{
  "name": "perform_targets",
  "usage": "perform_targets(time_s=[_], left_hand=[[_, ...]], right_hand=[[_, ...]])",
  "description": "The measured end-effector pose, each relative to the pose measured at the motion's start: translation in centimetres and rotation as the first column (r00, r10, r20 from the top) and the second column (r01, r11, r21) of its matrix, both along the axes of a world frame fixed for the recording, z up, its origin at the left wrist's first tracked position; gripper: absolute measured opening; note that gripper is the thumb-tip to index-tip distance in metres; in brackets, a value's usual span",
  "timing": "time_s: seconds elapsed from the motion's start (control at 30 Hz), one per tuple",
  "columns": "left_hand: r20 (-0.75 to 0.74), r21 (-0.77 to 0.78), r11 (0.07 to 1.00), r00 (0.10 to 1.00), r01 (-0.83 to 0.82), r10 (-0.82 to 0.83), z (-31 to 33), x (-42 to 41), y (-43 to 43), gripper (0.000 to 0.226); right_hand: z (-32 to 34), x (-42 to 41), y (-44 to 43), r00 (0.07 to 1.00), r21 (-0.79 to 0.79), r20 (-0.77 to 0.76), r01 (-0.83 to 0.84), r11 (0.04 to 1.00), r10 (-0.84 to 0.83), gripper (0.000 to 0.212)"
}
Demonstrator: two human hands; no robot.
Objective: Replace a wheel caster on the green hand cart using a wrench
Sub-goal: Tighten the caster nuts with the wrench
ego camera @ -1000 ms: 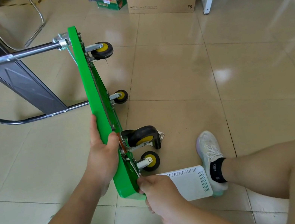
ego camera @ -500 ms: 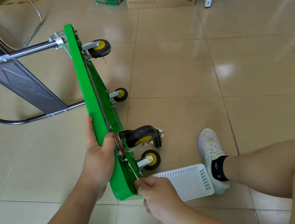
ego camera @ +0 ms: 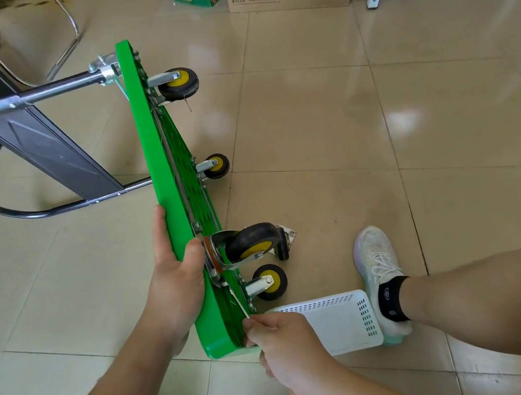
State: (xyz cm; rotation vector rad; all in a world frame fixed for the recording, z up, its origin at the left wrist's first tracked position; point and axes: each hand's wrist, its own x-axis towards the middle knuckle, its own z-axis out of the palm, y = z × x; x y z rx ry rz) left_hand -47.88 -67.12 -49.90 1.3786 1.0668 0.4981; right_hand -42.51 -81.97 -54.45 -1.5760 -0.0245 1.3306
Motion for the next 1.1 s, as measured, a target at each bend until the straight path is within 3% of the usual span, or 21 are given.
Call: perform_targets(time_s=[0.5,0.73,0.8,0.9,1.03,1.1], left_hand=[[-0.016,0.010,1.000,1.000,-0.002,0.002,0.2,-0.1,-0.2,0.067],[-0.036,0.004,1.000,0.999,0.000,0.000,0.9,0.0,-0.4,0.066],[-0.035,-0.003,1.000,0.999,-0.003,0.003,1.1,-0.1,-0.5,0.065],[-0.036,-0.007,1.000,0.999,0.001,-0.001,1.2,-0.1,-0.6,0.064],[-0.045,-0.001,1.000,0.999,0.015,-0.015,1.3,-0.1,-0.6,0.068],[-0.045,-0.005,1.000,0.999,0.012,-0.012,1.1,-0.1,-0.4,0.069]], right_hand=[[0.4,0.5,-0.1,1.000,-0.001,0.004,-0.015,1.000,0.015,0.018],[-0.4,1.3,-1.0,0.984,-0.036,0.158,-0.081,0.996,0.086,0.016],[-1.2,1.9,-1.9,0.950,-0.074,0.264,-0.155,0.985,0.169,0.018],[-3.9,3.7,-3.2,0.828,-0.220,0.422,-0.303,0.927,0.370,0.017],[-9.0,6.7,-3.9,0.629,-0.437,0.449,-0.466,0.770,0.635,0.027],[-11.8,7.8,-3.5,0.612,-0.494,0.419,-0.467,0.734,0.671,0.024]])
